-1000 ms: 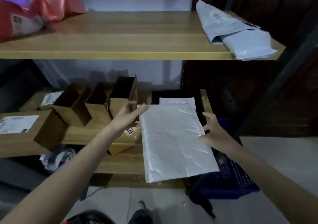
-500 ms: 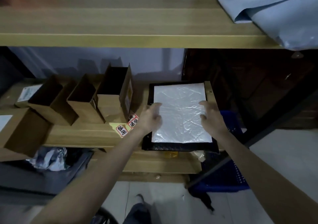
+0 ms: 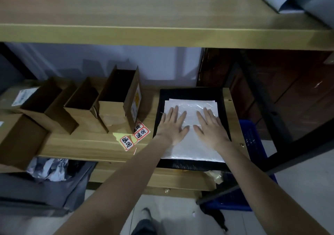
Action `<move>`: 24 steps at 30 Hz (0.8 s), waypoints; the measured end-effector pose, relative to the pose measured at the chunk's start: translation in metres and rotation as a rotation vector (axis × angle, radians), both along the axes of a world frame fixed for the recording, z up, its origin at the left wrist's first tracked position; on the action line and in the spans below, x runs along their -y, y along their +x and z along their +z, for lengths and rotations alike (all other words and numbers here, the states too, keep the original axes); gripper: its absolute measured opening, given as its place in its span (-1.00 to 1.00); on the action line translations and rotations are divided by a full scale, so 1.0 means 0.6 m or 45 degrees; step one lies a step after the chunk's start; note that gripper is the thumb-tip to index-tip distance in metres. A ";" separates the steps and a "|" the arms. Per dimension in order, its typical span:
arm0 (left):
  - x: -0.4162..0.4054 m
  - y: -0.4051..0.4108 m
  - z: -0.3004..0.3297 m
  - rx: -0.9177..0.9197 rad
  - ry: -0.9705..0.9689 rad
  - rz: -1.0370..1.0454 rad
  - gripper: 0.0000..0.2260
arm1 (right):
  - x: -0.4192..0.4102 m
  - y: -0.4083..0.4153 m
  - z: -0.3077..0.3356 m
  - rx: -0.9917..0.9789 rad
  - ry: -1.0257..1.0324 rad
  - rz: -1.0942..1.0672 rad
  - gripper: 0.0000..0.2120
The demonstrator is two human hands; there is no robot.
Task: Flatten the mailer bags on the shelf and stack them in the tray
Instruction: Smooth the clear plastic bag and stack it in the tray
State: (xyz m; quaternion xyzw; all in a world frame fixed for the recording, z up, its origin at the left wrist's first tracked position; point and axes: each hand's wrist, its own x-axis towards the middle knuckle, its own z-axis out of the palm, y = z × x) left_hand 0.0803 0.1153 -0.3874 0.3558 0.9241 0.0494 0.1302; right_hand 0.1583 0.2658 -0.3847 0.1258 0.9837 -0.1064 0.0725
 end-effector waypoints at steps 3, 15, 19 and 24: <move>0.001 -0.001 -0.018 0.022 0.034 0.023 -0.45 | -0.003 0.001 -0.015 -0.007 -0.041 -0.018 -0.43; 0.011 -0.007 0.006 -0.004 0.011 -0.053 -0.32 | -0.022 -0.005 0.021 -0.001 -0.266 0.043 -0.35; 0.033 0.007 0.054 -0.065 0.177 -0.115 -0.34 | -0.013 0.018 0.068 -0.196 -0.268 0.065 -0.35; 0.073 0.039 0.125 -0.207 0.252 -0.172 -0.36 | 0.018 0.061 0.156 -0.317 -0.227 0.181 -0.38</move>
